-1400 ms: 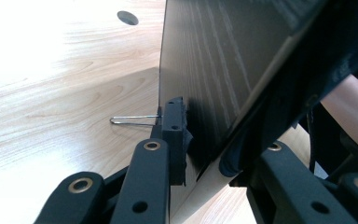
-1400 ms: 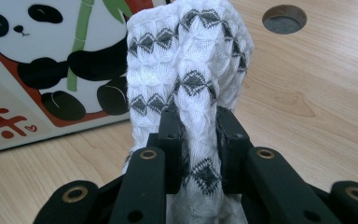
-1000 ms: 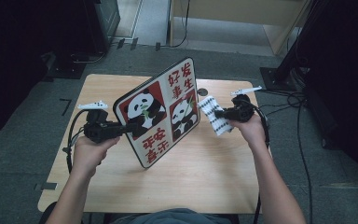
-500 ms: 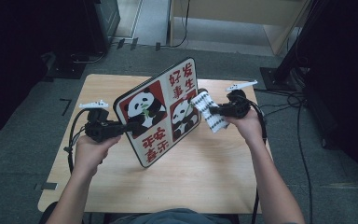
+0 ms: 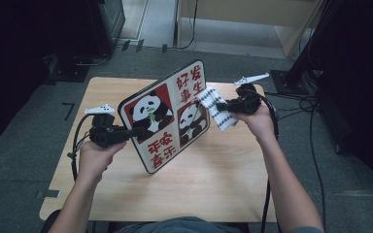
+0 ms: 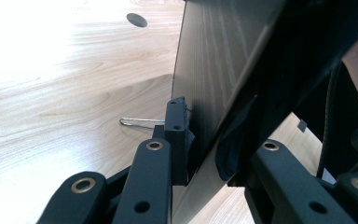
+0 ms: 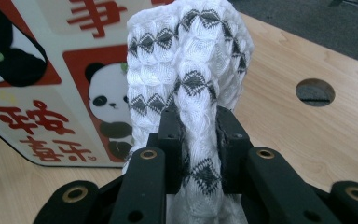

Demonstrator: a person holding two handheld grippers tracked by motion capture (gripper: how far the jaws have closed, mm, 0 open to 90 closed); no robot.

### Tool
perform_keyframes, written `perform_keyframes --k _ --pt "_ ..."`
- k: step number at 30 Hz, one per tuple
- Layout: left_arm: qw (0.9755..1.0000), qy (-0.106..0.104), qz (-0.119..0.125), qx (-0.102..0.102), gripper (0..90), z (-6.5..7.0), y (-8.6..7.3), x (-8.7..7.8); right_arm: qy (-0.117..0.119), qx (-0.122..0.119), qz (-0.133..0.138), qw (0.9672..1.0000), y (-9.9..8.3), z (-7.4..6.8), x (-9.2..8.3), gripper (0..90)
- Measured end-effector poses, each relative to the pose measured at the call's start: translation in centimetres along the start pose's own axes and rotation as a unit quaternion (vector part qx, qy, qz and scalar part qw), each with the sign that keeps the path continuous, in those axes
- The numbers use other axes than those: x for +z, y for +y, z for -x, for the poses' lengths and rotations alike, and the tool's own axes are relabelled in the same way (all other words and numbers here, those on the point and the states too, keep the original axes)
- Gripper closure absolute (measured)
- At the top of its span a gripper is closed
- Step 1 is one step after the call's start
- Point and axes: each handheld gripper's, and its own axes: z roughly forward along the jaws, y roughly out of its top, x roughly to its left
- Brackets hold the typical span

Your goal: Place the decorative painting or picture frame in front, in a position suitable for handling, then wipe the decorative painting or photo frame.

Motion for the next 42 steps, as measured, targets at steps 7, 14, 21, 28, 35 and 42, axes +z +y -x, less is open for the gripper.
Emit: perform_keyframes --k 7,14,21,28,35,42 --pt "1.0000 0.002 -0.004 -0.002 77.1 0.1 0.1 0.0 -0.002 -0.002 0.009 1.0000 1.9 -0.2 -0.7 76.1" --pt "1.0000 0.000 -0.002 0.002 77.2 0.1 0.0 -0.1 -0.009 -0.011 0.012 0.9998 4.0 -0.5 -1.6 76.1" --pt "1.0000 0.000 -0.001 0.000 77.2 0.0 0.0 -0.1 -0.008 -0.011 0.028 0.9995 6.7 -0.4 -3.0 76.1" --pt "1.0000 -0.001 -0.001 0.001 77.4 -0.1 0.0 -0.1 -0.016 -0.028 0.042 0.9986 10.1 -1.5 -4.1 75.8" --pt "1.0000 -0.003 -0.001 0.002 77.3 -0.2 0.0 -0.1 -0.018 -0.040 0.057 0.9974 12.1 -2.4 -3.1 75.8" --pt "1.0000 -0.008 -0.003 0.005 77.4 -0.4 0.0 -0.2 -0.013 -0.042 0.048 0.9979 12.4 -2.7 -1.1 75.3"
